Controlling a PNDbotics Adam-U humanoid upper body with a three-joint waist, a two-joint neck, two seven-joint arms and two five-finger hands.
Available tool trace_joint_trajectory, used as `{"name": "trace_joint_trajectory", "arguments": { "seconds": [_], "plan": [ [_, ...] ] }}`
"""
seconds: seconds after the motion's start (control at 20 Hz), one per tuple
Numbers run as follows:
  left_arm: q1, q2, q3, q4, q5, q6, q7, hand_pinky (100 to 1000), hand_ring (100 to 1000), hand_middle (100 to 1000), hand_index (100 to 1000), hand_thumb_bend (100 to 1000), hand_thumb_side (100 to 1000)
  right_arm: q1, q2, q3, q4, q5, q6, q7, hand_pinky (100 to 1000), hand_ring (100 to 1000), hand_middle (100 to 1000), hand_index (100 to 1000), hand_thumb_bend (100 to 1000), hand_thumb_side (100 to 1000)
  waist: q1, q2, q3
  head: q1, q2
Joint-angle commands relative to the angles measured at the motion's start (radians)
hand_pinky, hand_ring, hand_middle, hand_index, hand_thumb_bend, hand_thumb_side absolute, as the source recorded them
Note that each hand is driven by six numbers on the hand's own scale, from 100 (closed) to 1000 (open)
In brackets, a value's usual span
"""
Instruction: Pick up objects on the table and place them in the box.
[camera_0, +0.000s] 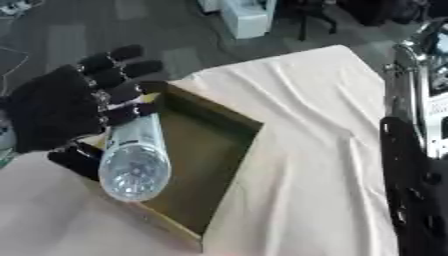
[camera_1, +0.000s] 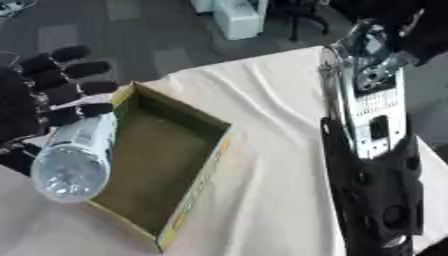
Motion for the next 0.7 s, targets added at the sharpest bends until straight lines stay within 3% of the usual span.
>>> {"name": "trace_joint_trajectory", "arguments": {
  "seconds": [0.05,0.15,0.2,0.25,0.3,0.35,0.7],
  "plan": [
    [-0.027,0.018,0.025,0.024,0.008,0.054,-0.048,992,977,816,789,417,882,-0.017,-0.015,-0.005,-0.013,0.002,-0.280,-0.288,404,328,442,462,100,970,-0.001,-0.020,0.001,-0.008,-0.003],
    [-0.037,0.013,0.024,0.041,0.022,0.104,-0.118,1000,991,834,809,472,914,-0.017,-0.015,-0.005,-0.013,0.001,-0.280,-0.288,405,328,442,462,100,967,0.000,-0.021,0.000,-0.008,-0.002],
    [-0.041,0.011,0.023,0.047,0.031,0.126,-0.156,979,991,849,820,590,897,-0.018,-0.015,-0.005,-0.013,0.001,-0.280,-0.288,405,328,442,462,100,967,0.001,-0.021,0.000,-0.008,-0.002],
    [-0.045,0.009,0.022,0.048,0.042,0.143,-0.190,984,992,847,819,569,901,-0.018,-0.015,-0.005,-0.013,0.001,-0.280,-0.288,405,328,442,462,100,967,0.001,-0.021,0.000,-0.007,-0.002],
    [-0.047,0.010,0.021,0.047,0.053,0.158,-0.222,975,1000,867,837,699,876,-0.018,-0.015,-0.005,-0.013,0.001,-0.280,-0.288,405,328,442,462,100,967,0.003,-0.021,0.002,-0.007,-0.003],
    [-0.048,0.011,0.020,0.043,0.064,0.170,-0.251,987,1000,878,849,751,887,-0.018,-0.016,-0.006,-0.013,0.000,-0.280,-0.288,405,328,442,462,100,966,0.003,-0.021,0.003,-0.006,-0.003],
    [-0.054,0.016,0.019,0.003,0.138,0.227,-0.336,1000,1000,905,887,789,927,-0.016,-0.019,-0.009,-0.013,-0.009,-0.280,-0.288,405,328,443,464,100,964,0.004,-0.025,0.005,-0.007,-0.004]
  ]
}}
